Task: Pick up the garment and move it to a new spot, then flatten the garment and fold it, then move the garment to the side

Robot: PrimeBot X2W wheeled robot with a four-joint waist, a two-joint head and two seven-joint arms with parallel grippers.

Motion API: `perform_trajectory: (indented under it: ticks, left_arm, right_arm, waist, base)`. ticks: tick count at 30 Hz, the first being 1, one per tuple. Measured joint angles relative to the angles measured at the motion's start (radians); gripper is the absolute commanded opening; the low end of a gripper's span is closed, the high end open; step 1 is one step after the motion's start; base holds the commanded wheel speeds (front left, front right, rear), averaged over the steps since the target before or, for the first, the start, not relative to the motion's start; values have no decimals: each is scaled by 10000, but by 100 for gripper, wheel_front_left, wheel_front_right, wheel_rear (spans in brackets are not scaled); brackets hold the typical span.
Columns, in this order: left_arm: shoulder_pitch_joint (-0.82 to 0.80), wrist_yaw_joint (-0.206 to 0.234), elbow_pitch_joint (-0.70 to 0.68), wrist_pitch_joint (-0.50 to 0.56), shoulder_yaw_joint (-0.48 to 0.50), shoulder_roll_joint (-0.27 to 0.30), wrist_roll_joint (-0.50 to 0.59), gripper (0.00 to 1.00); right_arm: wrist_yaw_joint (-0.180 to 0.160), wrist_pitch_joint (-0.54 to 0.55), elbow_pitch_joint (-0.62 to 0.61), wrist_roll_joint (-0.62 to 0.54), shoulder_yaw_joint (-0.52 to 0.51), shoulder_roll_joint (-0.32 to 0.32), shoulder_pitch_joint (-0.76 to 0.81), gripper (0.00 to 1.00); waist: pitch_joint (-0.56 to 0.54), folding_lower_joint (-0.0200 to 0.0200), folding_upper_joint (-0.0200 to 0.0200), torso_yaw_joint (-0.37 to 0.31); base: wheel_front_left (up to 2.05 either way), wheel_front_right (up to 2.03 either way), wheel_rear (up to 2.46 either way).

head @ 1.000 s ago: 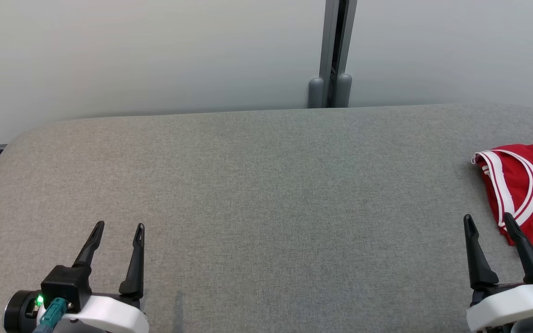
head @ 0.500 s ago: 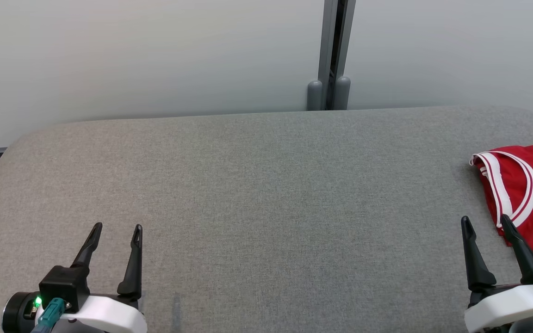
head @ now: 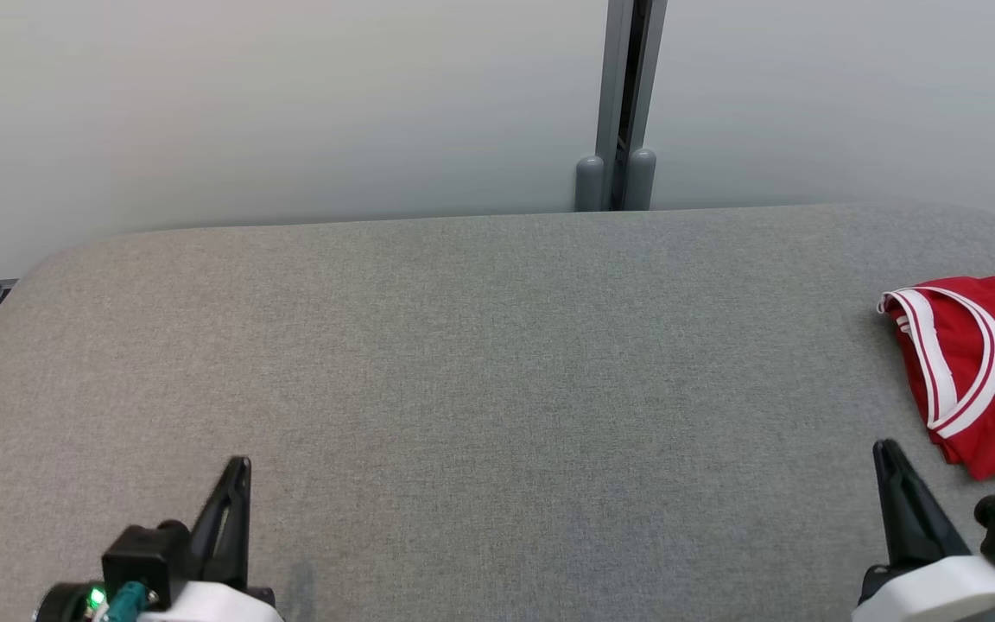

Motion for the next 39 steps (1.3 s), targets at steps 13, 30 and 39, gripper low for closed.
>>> perform_trajectory:
  ticks: [13,30,39]
  left_arm:
    - [107,-454,794,-86,-128,-652,-1818,0]
    - [-479,-1062,1254,-261,-25,-1068,-4201,0]
    - [-752,-1360,1471,-368,42,-1290,-5373,0]
  right_arm:
    - [0,777,955,1824,-596,140,-141,0]
    - [0,1664,1557,4286,-1352,73,-826,0]
    - [-2,2071,1856,5522,-1697,19,-1171,0]
  waist:
    - [21,0,0,-18]
    - [52,1,0,-40]
    - [70,0,0,-53]
  base:
    - [0,0,0]
    - [0,0,0]
    - [0,0,0]
